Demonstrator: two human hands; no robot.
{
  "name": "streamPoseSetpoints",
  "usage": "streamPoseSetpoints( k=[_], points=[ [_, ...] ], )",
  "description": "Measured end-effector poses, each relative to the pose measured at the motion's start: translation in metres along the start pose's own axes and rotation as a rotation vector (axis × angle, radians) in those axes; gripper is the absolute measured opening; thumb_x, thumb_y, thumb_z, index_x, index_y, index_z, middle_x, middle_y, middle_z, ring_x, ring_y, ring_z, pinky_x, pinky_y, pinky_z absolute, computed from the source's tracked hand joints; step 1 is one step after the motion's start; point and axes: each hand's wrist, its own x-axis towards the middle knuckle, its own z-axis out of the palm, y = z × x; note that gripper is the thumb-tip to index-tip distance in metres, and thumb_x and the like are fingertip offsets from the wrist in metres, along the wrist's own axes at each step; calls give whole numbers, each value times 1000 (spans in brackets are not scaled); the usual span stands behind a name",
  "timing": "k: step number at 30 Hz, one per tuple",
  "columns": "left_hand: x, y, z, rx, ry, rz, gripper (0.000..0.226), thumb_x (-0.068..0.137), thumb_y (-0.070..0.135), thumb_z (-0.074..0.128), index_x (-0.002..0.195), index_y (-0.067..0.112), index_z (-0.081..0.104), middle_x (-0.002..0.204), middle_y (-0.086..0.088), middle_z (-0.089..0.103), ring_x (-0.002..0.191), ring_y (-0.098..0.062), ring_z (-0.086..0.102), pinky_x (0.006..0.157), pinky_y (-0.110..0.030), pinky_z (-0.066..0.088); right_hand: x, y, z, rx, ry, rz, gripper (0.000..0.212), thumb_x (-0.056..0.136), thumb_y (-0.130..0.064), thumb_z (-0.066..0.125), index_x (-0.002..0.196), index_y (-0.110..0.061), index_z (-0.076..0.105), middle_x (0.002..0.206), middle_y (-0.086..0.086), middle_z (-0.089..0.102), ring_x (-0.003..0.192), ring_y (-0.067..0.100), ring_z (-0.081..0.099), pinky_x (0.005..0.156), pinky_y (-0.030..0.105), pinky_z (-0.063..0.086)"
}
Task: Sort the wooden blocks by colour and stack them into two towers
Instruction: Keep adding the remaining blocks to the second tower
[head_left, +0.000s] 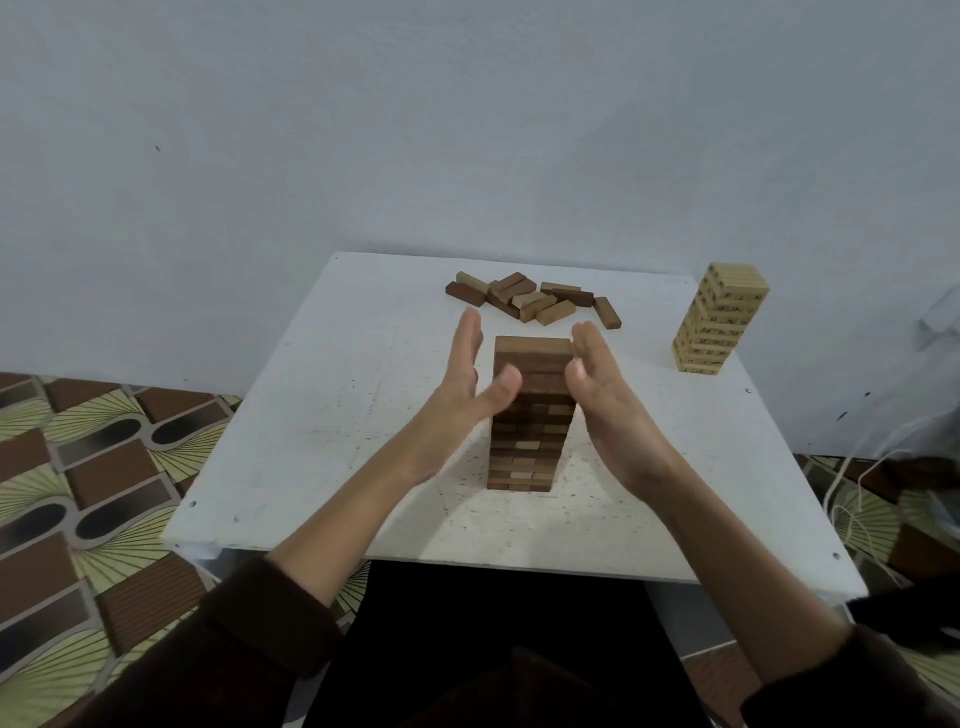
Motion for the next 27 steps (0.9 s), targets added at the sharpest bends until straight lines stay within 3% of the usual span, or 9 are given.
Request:
streamPoseSetpoints(
  k=[2, 4, 7, 10, 15, 20, 27],
  points=[
    [4, -4, -12, 60, -26, 39, 128, 56, 69, 75, 149, 33, -5, 159, 13, 7, 142, 6, 9, 118, -26, 14, -1, -2, -12, -71, -40, -25, 96, 69, -56, 70, 144, -43, 11, 156, -17, 13, 141, -6, 11, 114, 26, 13],
    [10, -5, -21, 117, -75, 51, 120, 61, 44, 81, 148, 32, -1, 154, 9, 23, 140, 3, 20, 119, -29, 18, 3, -6, -22, -132, -104, -44, 97, 68, -36, 75, 143, -41, 14, 153, -16, 23, 139, -7, 18, 111, 22, 14],
    [16, -6, -24, 161, -85, 51, 113, 63, 27, 80, 146, 35, 4, 143, 9, 37, 135, -1, 33, 118, -35, 24, 11, -6, -30, -219, -164, -54, 108, 62, -37, 81, 148, -34, 14, 146, -14, 35, 137, -3, 26, 106, 16, 17],
    [19, -7, -25, 159, -64, 50, 109, 64, 24, 79, 144, 37, 6, 135, 10, 44, 130, -2, 40, 116, -36, 28, 17, -6, -32, -245, -150, -60, 108, 62, -30, 81, 148, -31, 15, 140, -10, 42, 135, -1, 30, 102, 11, 20],
    [21, -9, -24, 158, -57, 68, 107, 64, 23, 78, 144, 35, 7, 129, 5, 48, 126, -4, 45, 115, -38, 31, 21, -5, -32, -264, -141, -76, 105, 64, -29, 79, 148, -28, 16, 132, -7, 49, 132, 3, 36, 104, 14, 24],
    [21, -10, -23, 151, -41, 67, 107, 64, 23, 77, 145, 33, 7, 125, 7, 50, 124, -4, 46, 115, -36, 31, 20, -6, -33, -280, -136, -110, 99, 71, -20, 81, 148, -25, 18, 125, -5, 54, 128, 4, 40, 113, 28, 24],
    [19, -9, -22, 147, -27, 49, 110, 64, 28, 79, 147, 29, 8, 130, 9, 48, 127, -2, 42, 116, -35, 29, 17, -8, -30, -270, -121, -54, 99, 70, -24, 80, 148, -27, 18, 133, -10, 48, 132, 2, 36, 107, 18, 24]
  ],
)
